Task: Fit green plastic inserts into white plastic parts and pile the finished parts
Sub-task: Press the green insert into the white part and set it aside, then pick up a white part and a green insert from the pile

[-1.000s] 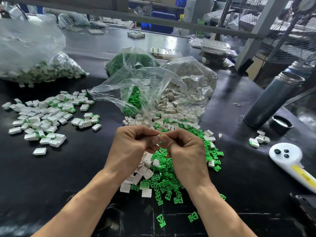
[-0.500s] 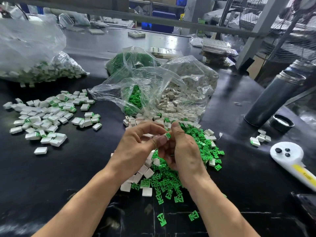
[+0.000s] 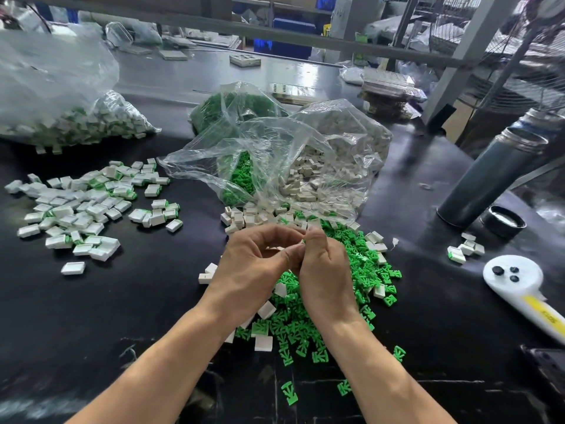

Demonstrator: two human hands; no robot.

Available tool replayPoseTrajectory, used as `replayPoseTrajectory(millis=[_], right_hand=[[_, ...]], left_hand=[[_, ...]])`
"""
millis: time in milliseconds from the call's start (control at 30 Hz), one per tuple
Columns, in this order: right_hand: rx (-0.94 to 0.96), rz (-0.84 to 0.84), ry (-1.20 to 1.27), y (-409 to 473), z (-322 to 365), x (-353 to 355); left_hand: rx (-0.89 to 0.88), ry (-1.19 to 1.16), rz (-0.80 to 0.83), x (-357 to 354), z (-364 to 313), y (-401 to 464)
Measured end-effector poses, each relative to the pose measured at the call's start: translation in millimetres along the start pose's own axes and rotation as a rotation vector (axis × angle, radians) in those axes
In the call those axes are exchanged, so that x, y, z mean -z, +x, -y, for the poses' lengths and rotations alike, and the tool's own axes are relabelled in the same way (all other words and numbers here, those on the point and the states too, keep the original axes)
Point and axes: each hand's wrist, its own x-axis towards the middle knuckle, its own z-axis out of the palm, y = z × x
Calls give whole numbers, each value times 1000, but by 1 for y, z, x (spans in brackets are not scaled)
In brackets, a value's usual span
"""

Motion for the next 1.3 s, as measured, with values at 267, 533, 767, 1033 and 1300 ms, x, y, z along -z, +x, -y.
replayPoseTrajectory(millis=[267,533,767,1033,1300], right_hand=[[34,33,35,1,0,0],[66,3,15,5,-2,-2],[63,44,21,3,-4,-1],[156,43,-35,4,-2,18],[157,51,-187,3,-3,20]], left_hand=[[3,-5,-23,0,-3,-1],[3,-12,-35,-2,-5,-2],[-2,18,-28,2,-3,-1],[17,82,-164,12,1,4],[-3,126,-157,14,4,4]])
